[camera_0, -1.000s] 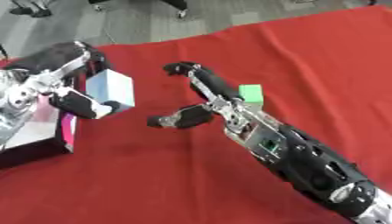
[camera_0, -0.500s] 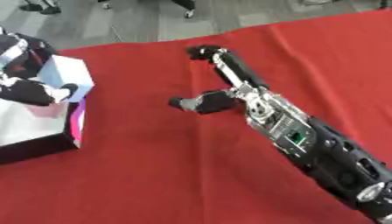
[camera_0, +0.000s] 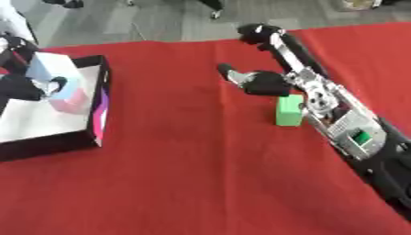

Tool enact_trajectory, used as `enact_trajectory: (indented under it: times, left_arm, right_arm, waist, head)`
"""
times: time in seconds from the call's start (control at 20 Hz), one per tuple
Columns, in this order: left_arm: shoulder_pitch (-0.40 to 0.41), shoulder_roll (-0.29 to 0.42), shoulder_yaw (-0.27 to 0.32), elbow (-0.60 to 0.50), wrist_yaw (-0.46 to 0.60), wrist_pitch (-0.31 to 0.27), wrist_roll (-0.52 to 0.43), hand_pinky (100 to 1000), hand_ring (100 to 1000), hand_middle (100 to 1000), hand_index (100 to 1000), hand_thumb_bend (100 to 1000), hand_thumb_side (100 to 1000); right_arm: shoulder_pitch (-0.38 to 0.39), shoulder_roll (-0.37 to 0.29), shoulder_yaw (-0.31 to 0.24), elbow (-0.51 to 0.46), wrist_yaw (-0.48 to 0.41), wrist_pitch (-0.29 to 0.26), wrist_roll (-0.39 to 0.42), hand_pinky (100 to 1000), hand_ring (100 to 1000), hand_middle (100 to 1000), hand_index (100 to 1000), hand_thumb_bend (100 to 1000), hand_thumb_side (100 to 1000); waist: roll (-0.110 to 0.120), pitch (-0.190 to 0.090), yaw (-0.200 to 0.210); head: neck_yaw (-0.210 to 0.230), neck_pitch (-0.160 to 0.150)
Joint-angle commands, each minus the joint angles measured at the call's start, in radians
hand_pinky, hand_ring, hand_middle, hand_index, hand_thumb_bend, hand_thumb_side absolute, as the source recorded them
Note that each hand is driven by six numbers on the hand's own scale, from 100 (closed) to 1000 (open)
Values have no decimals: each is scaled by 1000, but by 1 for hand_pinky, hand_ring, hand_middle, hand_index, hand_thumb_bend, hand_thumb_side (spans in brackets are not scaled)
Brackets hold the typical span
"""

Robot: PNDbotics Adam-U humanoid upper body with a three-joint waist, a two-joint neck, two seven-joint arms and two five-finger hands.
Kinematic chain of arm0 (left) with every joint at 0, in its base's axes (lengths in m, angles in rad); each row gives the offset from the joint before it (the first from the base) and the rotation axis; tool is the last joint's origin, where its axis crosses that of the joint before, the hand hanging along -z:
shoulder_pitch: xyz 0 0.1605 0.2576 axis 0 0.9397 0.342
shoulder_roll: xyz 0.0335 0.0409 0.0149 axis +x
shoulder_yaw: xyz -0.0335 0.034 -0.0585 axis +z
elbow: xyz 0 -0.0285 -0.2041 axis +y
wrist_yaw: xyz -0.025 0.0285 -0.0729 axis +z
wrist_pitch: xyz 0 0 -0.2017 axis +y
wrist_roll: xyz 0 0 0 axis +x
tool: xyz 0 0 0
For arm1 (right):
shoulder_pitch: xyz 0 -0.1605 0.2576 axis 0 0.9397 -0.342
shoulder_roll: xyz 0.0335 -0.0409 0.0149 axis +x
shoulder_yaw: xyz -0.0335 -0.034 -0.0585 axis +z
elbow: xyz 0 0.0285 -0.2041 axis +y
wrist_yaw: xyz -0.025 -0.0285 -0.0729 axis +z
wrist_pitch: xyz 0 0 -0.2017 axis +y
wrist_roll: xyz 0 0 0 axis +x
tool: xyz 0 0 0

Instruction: Pick up the objects with one hand, pass them to the other hand, and then place them into the box on the other side of the table.

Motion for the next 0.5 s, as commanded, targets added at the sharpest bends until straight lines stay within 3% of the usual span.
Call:
enact_trajectory:
  times: [0.05, 0.5]
  left_arm:
    - [-10, 34, 32, 49, 9, 1, 14, 720, 512, 338, 381, 237, 100]
    - [-42, -19, 46, 226, 26, -32, 8, 722, 519, 352, 400, 211, 127]
  right_arm:
    - [-7, -32, -50, -10, -69, 29, -4, 835, 820, 721, 837, 585, 352]
    - [-11, -67, -135, 9, -205, 76, -80, 829, 812, 710, 831, 585, 352]
  waist:
    - [-17, -32, 2]
    - [-30, -31, 1]
  head:
    - [21, 6]
    - [49, 6]
